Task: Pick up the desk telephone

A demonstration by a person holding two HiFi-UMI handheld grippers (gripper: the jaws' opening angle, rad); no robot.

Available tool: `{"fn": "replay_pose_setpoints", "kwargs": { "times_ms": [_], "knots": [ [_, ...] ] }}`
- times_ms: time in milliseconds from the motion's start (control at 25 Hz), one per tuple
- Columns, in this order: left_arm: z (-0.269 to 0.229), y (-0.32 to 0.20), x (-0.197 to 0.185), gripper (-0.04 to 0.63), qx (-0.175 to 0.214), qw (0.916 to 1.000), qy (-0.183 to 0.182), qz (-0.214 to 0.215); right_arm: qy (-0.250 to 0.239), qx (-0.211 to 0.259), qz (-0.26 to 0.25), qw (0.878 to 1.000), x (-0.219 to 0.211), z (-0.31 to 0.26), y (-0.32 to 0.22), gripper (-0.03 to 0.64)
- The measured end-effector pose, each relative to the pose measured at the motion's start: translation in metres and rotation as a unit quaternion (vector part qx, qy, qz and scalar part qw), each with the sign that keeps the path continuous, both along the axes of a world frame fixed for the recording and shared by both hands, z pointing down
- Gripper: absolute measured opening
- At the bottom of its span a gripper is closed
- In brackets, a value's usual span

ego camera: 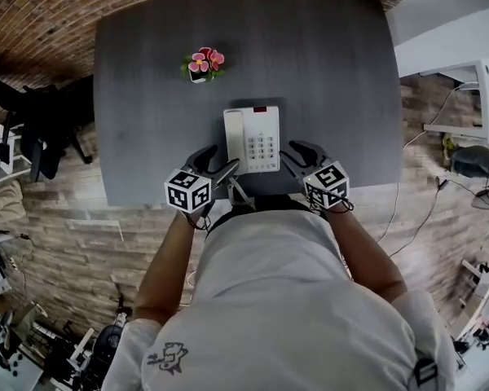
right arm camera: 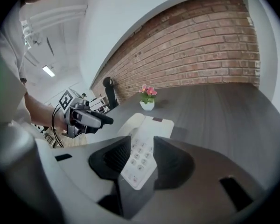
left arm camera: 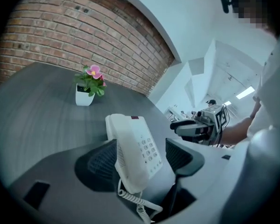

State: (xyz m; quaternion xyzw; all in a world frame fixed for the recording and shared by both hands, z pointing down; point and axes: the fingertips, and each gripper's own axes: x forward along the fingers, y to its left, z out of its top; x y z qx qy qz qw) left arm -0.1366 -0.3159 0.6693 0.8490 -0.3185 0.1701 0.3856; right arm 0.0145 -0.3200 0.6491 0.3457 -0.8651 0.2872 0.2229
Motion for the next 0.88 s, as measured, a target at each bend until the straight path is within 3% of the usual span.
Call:
{"fn": "replay_pose_setpoints", "kwargs": {
  "times_ms": [200, 440, 880],
  "knots": [
    [0.032, 0.003, 0.008, 0.364, -0.02, 0.9991, -0.007, 0.037, 0.016, -0.04, -0.019, 0.999, 0.006, 0.042, -0.003, 0.156],
    [0.064, -0.007, 0.004, 0.37, -0.048, 0.9983, -0.018, 0.029, 0.011, -0.096, -0.036, 0.995, 0.005, 0.079, -0.004, 0.156],
    [0.077, -0.018, 0.013, 0.37, -0.076, 0.9953, 0.05, 0.033, -0.044, -0.149, -0.035, 0.987, -0.003, 0.102, -0.008, 0.152]
  ]
}}
